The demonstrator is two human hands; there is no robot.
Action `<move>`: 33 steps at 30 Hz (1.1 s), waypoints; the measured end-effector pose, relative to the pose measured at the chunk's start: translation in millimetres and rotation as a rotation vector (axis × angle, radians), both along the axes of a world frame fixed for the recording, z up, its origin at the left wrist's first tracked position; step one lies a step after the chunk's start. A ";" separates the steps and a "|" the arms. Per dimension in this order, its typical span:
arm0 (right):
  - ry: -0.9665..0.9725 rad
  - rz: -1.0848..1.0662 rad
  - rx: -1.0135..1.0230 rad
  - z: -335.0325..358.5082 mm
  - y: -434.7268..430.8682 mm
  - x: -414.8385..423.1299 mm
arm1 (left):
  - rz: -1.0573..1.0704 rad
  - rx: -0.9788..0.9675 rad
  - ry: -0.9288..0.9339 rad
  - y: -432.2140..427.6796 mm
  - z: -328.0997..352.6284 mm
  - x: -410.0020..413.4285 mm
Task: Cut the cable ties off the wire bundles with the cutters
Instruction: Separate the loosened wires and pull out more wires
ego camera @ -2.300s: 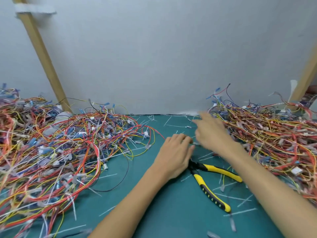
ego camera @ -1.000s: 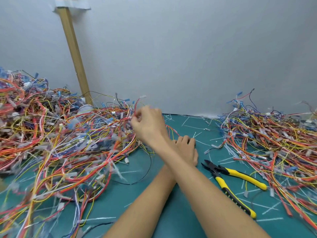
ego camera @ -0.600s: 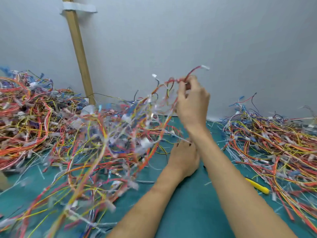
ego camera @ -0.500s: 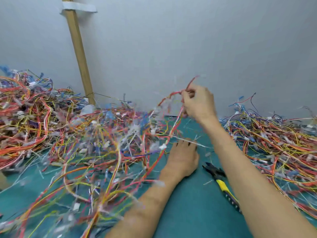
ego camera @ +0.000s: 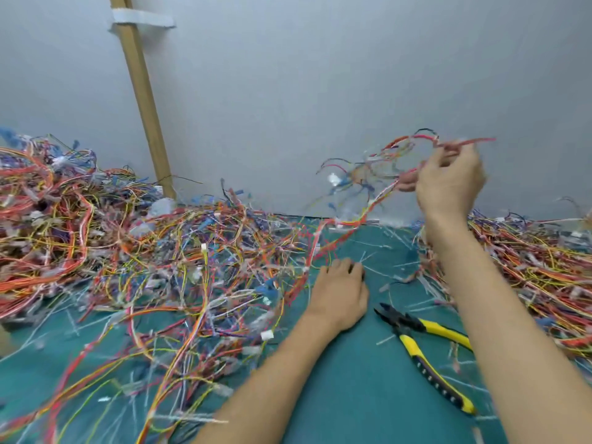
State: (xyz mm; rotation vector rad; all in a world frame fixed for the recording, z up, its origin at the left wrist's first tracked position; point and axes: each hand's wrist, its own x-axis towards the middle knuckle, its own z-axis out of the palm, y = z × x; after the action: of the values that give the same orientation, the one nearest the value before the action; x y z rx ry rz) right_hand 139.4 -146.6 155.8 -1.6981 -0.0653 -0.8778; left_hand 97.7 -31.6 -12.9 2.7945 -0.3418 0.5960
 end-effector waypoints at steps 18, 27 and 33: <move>-0.011 0.151 0.231 -17.3 -23.3 -1.7 | -0.012 -0.041 0.088 1.2 5.6 -0.3; 0.037 0.171 0.283 -40.4 -29.2 -3.4 | -0.092 -0.438 -0.096 2.6 19.1 -8.3; 0.168 0.153 0.243 -56.5 -38.5 -5.4 | -0.010 -1.113 0.048 15.4 37.6 -11.6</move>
State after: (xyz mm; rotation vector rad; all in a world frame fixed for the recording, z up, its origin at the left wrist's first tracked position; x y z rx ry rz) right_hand 134.0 -185.0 99.3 -1.5107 0.0238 -0.6011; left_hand 86.2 -16.2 24.7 1.7256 0.0159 0.4911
